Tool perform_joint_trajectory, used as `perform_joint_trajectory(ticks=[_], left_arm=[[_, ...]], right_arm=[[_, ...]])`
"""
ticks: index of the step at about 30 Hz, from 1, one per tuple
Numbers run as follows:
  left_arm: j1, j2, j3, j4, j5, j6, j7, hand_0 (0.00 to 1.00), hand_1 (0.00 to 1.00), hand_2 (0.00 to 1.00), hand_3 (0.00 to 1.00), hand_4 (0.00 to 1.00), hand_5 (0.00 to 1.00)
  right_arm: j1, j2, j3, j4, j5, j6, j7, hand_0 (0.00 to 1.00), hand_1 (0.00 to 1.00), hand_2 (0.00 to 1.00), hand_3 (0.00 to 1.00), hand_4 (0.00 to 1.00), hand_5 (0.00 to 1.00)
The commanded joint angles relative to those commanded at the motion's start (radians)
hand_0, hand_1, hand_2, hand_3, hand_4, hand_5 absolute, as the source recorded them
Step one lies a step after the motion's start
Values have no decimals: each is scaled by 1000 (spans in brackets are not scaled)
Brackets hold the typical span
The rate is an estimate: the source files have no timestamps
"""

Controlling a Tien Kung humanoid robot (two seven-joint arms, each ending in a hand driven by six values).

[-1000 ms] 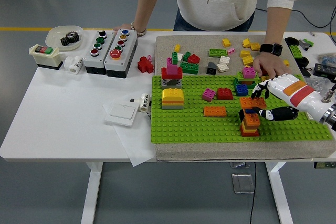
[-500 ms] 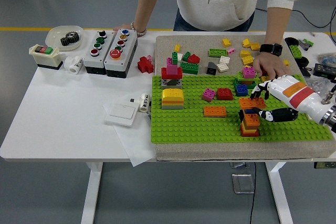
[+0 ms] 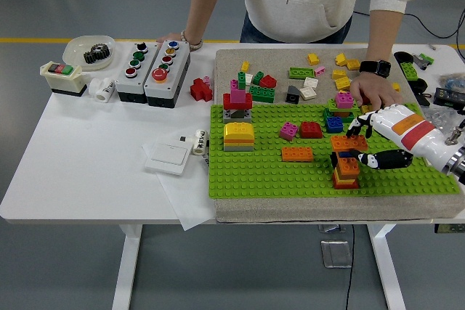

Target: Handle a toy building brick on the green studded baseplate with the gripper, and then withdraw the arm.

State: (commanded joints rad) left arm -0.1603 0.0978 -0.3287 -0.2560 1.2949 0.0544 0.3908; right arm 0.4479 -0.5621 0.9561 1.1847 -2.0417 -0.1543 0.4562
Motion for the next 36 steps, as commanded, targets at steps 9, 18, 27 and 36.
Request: perform_joint_trajectory(ticks=[9, 18, 27, 36], left_arm=[[0, 0, 0, 0, 2, -2, -1, 557, 629, 693, 617, 646, 752], [-4, 1, 6, -1, -5, -1, -3, 557, 629, 695, 618, 646, 751], [-5, 1, 6, -1, -3, -3, -4, 548, 629, 693, 616, 645, 750], [-5, 3, 9, -1, -5, -1, -4, 548, 628, 693, 615, 642, 746]], right_arm=[[-1, 1, 2, -2, -4, 5, 1, 298, 447, 594, 654, 853, 343], [1, 3, 8, -13, -4, -1, -8, 303, 452, 631, 707, 890, 354], [0, -3, 16, 3, -2, -4, -3, 301, 450, 647, 728, 889, 348], [-19, -12, 44, 41, 29, -14, 8, 305, 457, 653, 751, 940, 370]])
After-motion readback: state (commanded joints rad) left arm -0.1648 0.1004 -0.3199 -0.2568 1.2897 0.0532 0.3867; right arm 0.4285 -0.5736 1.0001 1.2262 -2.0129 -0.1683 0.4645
